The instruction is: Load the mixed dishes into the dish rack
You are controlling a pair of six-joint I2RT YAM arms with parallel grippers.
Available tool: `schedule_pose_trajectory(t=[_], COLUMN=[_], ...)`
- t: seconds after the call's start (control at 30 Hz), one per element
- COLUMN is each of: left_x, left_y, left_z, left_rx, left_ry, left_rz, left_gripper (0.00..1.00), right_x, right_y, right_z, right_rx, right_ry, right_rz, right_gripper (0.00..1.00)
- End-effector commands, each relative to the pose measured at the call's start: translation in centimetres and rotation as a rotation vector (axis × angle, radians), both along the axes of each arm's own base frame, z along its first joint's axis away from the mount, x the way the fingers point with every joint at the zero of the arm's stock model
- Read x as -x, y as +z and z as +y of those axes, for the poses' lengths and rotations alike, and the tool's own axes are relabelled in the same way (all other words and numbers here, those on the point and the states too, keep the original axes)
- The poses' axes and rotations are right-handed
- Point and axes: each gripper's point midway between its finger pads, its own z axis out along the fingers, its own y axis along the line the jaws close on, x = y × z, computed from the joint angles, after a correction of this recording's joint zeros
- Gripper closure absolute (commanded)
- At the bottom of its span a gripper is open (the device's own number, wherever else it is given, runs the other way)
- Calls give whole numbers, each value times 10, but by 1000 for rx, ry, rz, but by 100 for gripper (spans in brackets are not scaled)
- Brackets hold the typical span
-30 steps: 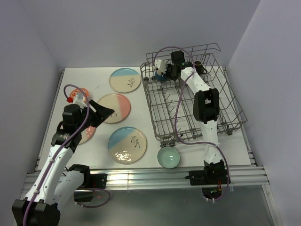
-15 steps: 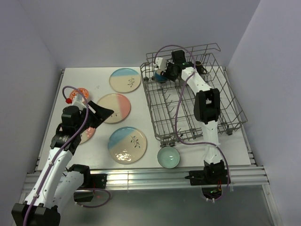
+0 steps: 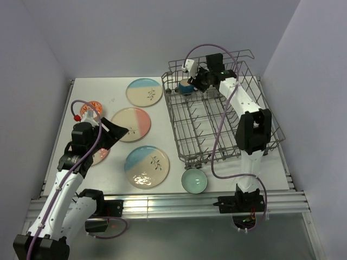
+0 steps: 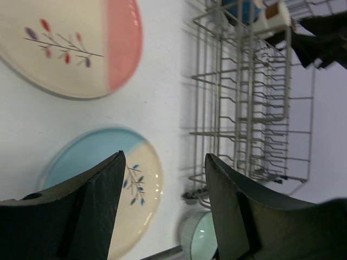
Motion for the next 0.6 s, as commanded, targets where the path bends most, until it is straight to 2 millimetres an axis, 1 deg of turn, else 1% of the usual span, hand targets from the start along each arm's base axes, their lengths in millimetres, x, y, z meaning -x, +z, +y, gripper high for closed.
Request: schedule_pose_trajectory(t=[0.0, 0.03, 0.07, 0.1, 0.13, 0.17, 0.2, 0.23, 0.27, 0.3, 0.33, 0.37, 0.4, 0.43, 0.47, 0.5, 0.53, 0.57], left_x=[-7, -8, -9, -11, -13, -15, -18, -21, -24, -28, -34, -40, -45, -52, -58, -61, -68, -71], left_y=[3, 3, 0, -9, -12, -15, -21, -21, -21, -22, -18, -20, -21, -16, -23, -25, -22, -24], left_z=[23, 25, 27, 28, 28, 30, 30, 31, 34, 37, 42, 50, 56, 64, 68, 69, 79, 89], left_rx=[-106, -115, -121, -127, -127, -125, -122, -118, -118, -114, -113, -106, -100, -85, -74, -62, -50, -38], left_ry=[94, 106, 117, 126, 128, 138, 147, 155, 172, 190, 217, 252, 275, 303, 322, 329, 366, 403], left_rz=[19, 30, 47, 86, 99, 116, 142, 144, 143, 150, 133, 148, 155, 148, 179, 195, 197, 217], left_gripper=[34, 34, 34, 34, 34, 34, 34, 35, 35, 35, 35, 36, 37, 37, 38, 38, 38, 38], right_x=[21, 34, 39, 46, 54, 59, 66, 76, 83, 90, 101, 110, 118, 131, 142, 151, 165, 174], right_y=[44, 50, 55, 55, 68, 74, 74, 88, 94, 96, 108, 113, 115, 127, 132, 133, 145, 147], right_z=[3, 3, 3, 4, 3, 3, 3, 4, 7, 8, 10, 15, 18, 20, 27, 30, 32, 35], right_rx=[-64, -65, -76, -92, -105, -118, -129, -156, -180, -195, -224, -256, -274, -297, -331, -357, -380, -403], right_ry=[23, 42, 42, 39, 42, 42, 42, 41, 60, 65, 72, 100, 115, 136, 178, 196, 227, 257], right_rz=[-48, -25, -24, 1, -11, -12, 4, -5, -3, 10, 8, 19, 31, 27, 40, 58, 44, 53], right_gripper=[44, 43, 43, 44, 44, 44, 44, 44, 44, 44, 44, 44, 44, 44, 44, 44, 43, 42])
